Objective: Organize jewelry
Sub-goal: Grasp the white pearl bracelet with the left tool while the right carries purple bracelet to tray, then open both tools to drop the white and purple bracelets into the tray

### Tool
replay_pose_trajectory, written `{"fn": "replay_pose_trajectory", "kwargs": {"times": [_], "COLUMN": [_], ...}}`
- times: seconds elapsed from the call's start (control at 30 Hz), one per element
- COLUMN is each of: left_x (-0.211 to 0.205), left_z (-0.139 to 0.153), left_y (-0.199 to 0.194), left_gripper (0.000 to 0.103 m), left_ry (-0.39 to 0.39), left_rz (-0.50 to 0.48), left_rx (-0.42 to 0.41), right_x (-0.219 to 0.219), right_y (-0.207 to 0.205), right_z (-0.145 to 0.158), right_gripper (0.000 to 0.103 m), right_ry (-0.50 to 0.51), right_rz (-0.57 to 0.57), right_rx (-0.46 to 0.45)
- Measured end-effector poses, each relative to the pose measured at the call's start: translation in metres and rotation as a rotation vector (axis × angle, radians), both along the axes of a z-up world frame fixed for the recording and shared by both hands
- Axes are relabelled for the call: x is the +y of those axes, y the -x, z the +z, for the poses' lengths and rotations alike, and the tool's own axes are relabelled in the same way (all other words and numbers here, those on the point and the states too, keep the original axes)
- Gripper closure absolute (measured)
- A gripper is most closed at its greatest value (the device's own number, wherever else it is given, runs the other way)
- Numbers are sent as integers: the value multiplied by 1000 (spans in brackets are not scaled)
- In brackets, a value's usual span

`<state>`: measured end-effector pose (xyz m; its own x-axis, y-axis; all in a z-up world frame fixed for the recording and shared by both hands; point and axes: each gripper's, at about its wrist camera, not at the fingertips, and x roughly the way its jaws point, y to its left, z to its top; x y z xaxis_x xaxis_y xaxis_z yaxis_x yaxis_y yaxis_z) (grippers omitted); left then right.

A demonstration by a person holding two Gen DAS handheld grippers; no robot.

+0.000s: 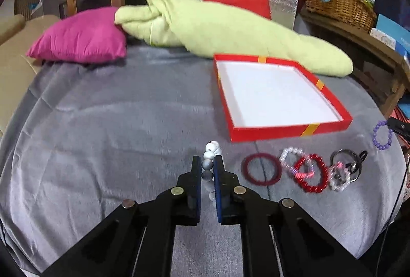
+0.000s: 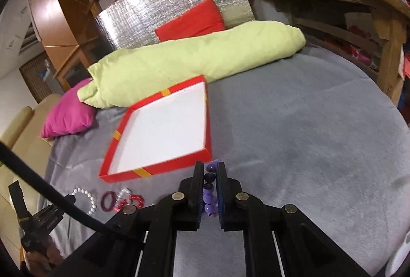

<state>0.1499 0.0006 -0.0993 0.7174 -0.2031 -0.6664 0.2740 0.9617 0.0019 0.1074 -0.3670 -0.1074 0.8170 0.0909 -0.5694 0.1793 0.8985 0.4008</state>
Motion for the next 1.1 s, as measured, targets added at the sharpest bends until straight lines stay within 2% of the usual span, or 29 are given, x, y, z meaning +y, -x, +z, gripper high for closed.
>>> {"fn": "replay_pose_trajectory", "kwargs": {"times": [0.07,0.23,0.47,0.57,0.77,0.93,1.0,1.07,1.1], "left_x": [-4,-24,-61,-78,-104,-110,-109,-110,-108], "left_z": [9,24,34,28,7,-3,-6,-7,-7], "left_y": [3,-21,-68,-83,-99,-107,-109,-108,-107], "left_gripper": [93,93,93,93,93,93,88,69,63], "left_ry": [29,103,171,196,172,109,81,66,60], "left_rz": [-19,-75,-118,-137,-186,-179,-169,-168,-166], "left_rx": [-31,-39,-35,-18,45,63,70,66,60], "right_x": [3,13,30,38,51,45,40,35,32], "right_y": [-12,-50,-108,-135,-168,-178,-177,-175,-172], "right_z": [6,13,4,-10,-28,-36,-36,-34,-33], "right_gripper": [93,93,93,93,93,90,90,90,90], "right_ry": [-25,-75,-186,-228,-224,-219,-213,-207,-211], "right_rz": [20,73,137,164,178,158,132,109,103], "right_rx": [-29,-63,-23,18,80,111,119,123,120]}}
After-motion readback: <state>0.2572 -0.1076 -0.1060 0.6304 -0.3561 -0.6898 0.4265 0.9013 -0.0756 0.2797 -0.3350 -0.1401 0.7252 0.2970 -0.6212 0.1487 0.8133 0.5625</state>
